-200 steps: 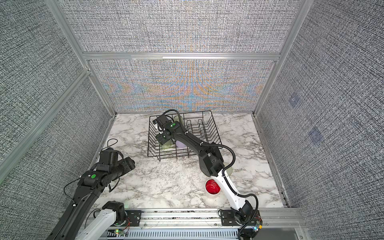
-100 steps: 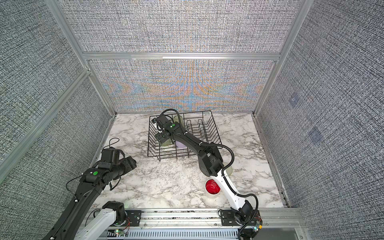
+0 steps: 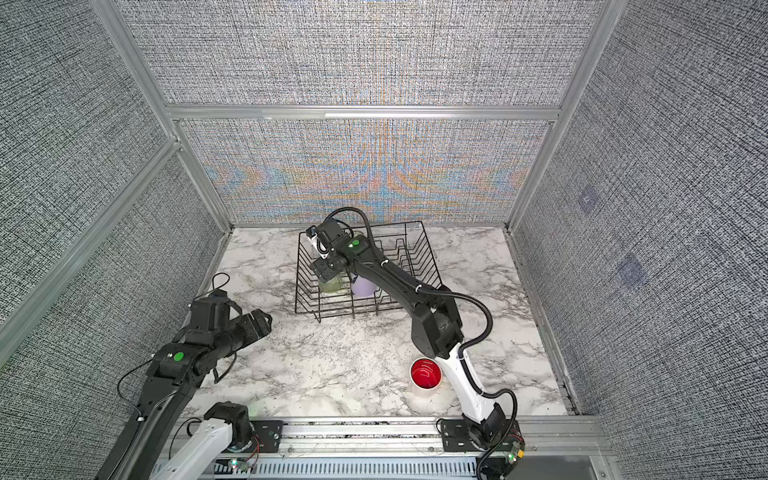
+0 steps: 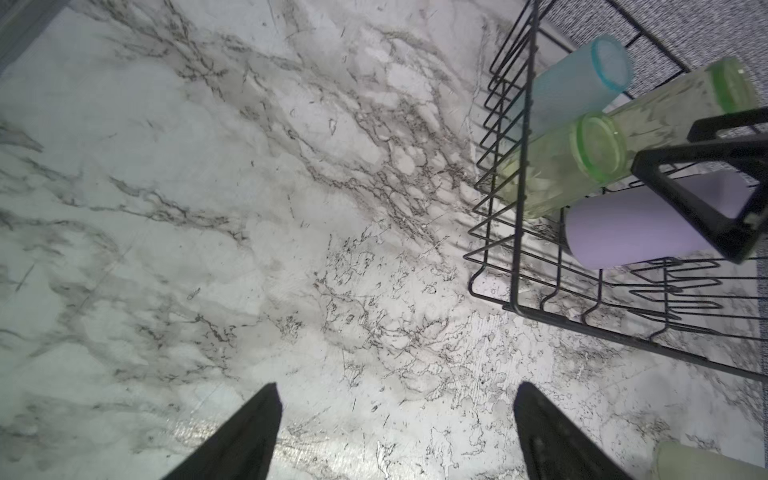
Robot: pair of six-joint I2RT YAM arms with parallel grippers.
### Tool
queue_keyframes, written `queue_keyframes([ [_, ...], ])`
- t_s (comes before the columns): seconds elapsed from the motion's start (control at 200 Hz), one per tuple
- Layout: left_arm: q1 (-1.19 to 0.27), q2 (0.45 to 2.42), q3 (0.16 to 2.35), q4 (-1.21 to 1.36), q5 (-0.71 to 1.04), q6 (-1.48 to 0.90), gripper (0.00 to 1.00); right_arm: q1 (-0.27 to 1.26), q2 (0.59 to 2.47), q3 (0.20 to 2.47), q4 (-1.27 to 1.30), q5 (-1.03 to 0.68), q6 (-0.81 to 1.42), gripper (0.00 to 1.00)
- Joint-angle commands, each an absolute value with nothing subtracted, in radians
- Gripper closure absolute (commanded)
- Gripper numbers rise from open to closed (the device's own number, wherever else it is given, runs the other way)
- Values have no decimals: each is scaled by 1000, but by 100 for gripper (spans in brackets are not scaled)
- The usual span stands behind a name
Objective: Load the cups into the dish rack
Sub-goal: 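Open the right gripper to stand the lime-green cup in the rack and withdraw, then lower the right gripper over the pale green cup beside the white mug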
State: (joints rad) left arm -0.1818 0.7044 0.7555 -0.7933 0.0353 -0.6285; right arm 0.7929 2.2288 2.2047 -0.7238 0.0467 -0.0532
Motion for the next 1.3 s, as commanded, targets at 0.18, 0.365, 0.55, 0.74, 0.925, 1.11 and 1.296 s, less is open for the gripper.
queue_keyframes([
  [0.18,-183,678,752,-575,407,-529,11,799,1871,1870,-518,105,-26,16],
  [0.365,-197,693,748,-483,470,-537,11,793,1568,1515,-338,314,-69,1],
  [0.55,-269,729,762,-369,456,-541,11,760,1276,1201,-376,503,21,1],
  [0.74,-400,801,813,-382,326,-448,11,655,1058,1030,-667,395,337,1],
  [0.925,-419,854,826,-348,218,-433,11,576,994,926,-891,291,519,12],
  [1.11,-420,943,868,-329,208,-476,10,549,993,844,-940,144,518,24],
  [1.296,-420,1001,884,-289,222,-507,10,538,1092,823,-892,111,495,37],
])
